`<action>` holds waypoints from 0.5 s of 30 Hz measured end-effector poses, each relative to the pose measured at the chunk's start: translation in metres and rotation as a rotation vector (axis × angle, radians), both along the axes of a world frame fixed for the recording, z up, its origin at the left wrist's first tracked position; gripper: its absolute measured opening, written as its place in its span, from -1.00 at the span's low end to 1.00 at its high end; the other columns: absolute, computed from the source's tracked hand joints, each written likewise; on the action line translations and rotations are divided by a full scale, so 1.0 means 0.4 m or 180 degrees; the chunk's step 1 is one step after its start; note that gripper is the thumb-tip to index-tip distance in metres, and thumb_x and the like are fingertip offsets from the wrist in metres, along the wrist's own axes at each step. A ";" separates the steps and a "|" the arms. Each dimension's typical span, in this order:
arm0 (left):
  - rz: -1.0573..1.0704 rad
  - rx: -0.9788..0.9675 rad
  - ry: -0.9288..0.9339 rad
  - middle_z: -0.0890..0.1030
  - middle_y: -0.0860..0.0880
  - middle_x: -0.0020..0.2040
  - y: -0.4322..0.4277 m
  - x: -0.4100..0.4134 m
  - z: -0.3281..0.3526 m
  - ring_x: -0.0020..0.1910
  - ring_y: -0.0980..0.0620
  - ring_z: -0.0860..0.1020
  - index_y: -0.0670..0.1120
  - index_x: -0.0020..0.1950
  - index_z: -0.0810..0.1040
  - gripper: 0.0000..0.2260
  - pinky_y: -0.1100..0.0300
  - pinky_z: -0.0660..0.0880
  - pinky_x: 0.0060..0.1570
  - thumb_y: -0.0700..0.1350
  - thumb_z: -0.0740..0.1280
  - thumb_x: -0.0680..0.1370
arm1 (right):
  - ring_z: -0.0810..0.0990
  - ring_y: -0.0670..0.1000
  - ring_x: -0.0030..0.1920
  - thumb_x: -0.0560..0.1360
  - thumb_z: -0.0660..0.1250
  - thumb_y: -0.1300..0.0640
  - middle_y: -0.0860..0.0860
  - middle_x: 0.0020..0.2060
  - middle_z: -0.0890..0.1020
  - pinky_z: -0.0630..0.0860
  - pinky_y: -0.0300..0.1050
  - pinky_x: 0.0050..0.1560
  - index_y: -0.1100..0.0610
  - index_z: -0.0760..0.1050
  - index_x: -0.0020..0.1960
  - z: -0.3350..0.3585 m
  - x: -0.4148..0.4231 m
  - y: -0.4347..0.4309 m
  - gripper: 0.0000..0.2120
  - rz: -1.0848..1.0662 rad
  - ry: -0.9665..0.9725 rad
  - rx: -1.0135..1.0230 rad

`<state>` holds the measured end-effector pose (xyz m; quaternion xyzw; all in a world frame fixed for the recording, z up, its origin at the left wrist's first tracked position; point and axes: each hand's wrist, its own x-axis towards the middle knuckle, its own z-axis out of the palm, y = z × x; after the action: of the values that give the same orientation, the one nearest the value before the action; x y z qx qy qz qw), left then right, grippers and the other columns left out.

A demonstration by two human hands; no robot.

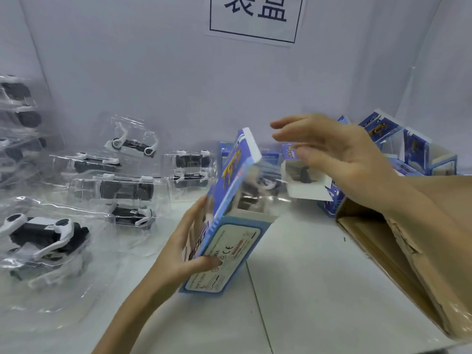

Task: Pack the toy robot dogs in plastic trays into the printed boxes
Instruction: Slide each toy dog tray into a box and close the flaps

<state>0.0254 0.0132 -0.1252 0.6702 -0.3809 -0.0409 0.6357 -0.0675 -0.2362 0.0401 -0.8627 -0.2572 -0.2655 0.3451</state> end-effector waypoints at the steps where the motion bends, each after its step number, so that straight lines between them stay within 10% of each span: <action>1: -0.0101 0.0035 0.0210 0.49 0.26 0.38 0.005 0.002 0.002 0.31 0.19 0.52 0.36 0.48 0.29 -0.14 0.33 0.57 0.00 0.02 0.45 0.20 | 0.52 -0.05 0.35 0.57 0.22 0.26 -0.02 0.30 0.57 0.46 0.01 0.35 0.11 0.56 0.22 -0.005 0.011 -0.001 -0.72 -0.0092 -0.0042 0.0071; 9: -0.0234 -0.0331 0.0783 0.68 0.00 -0.20 0.021 0.022 0.005 -0.18 0.09 0.65 0.15 -0.11 0.71 -0.56 0.28 0.55 -0.29 -0.11 0.28 0.08 | 0.57 -0.14 0.27 0.58 0.18 0.24 -0.15 0.16 0.66 0.44 -0.27 0.26 -0.04 0.60 0.12 -0.029 0.056 0.026 -0.70 -0.0083 -0.0135 0.0544; 15: 0.0105 -0.0533 0.1127 0.65 -0.07 -0.26 0.019 0.029 0.005 -0.26 0.08 0.63 0.04 -0.20 0.73 -0.55 0.28 0.55 -0.33 -0.24 0.16 0.10 | 0.61 -0.03 0.21 0.57 0.24 0.28 -0.04 0.09 0.69 0.56 0.00 0.21 0.08 0.62 0.12 -0.023 0.069 0.095 -0.76 0.0205 -0.0187 0.0576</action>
<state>0.0370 0.0209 -0.1233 0.6034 -0.2542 -0.1159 0.7469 -0.0397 -0.1980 0.0308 -0.8112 -0.2698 -0.3017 0.4222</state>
